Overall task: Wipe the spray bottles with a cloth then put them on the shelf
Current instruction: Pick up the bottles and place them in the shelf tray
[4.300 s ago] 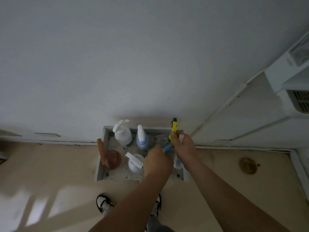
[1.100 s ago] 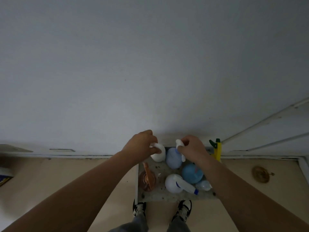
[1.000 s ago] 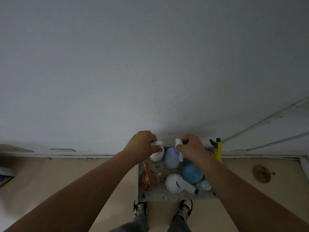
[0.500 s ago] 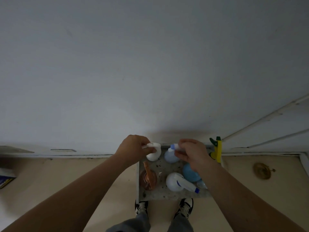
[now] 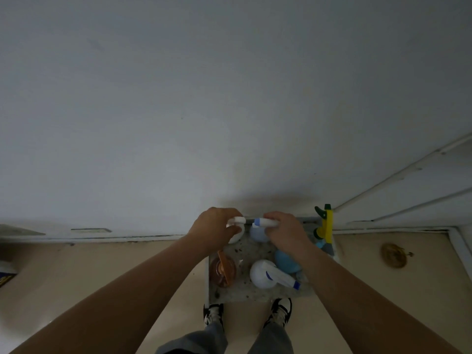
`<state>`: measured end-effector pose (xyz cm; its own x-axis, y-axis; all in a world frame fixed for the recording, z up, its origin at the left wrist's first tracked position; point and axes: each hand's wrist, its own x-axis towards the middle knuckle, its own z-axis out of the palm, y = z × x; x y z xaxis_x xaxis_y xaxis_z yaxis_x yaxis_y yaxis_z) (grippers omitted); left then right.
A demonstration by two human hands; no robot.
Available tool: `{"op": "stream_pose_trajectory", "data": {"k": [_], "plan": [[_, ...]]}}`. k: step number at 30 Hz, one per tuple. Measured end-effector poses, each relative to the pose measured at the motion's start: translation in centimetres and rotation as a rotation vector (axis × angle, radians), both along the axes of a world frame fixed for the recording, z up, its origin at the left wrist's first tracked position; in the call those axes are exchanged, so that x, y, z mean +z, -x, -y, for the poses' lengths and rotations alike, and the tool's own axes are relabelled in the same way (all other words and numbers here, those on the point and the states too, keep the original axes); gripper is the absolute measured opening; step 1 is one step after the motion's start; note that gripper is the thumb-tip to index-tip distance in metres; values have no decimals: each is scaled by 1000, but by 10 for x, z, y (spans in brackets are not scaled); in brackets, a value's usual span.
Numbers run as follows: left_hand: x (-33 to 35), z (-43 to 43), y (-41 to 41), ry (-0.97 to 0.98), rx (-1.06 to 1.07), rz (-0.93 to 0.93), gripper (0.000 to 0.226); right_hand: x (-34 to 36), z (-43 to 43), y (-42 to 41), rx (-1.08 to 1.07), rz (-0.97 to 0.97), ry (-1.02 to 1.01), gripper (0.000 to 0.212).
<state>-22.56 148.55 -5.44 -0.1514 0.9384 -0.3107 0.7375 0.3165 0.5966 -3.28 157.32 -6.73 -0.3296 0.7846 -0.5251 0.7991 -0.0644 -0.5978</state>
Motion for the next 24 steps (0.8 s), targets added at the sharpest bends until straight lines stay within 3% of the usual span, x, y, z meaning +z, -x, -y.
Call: {"op": "stream_pose_trajectory", "data": {"k": [4,9,13,16,21,24], "plan": [[-5,5,-2,-29,66,-21,21,-3,-1,2,46,-35,-77,24],[-7,6,-6,-37,64,-18,23,-5,5,4,47,-91,-83,25],[-4,5,-9,-30,73,-6,24,-4,7,9,53,-67,-50,41],[4,4,-10,-48,71,-31,44,6,8,4,38,-54,-40,58],[27,-16,-28,-167,-105,-128,49,41,-5,-30,-104,-105,-403,43],[34,-29,-48,-183,-167,-123,48,58,-25,-68,-197,89,-443,62]]}}
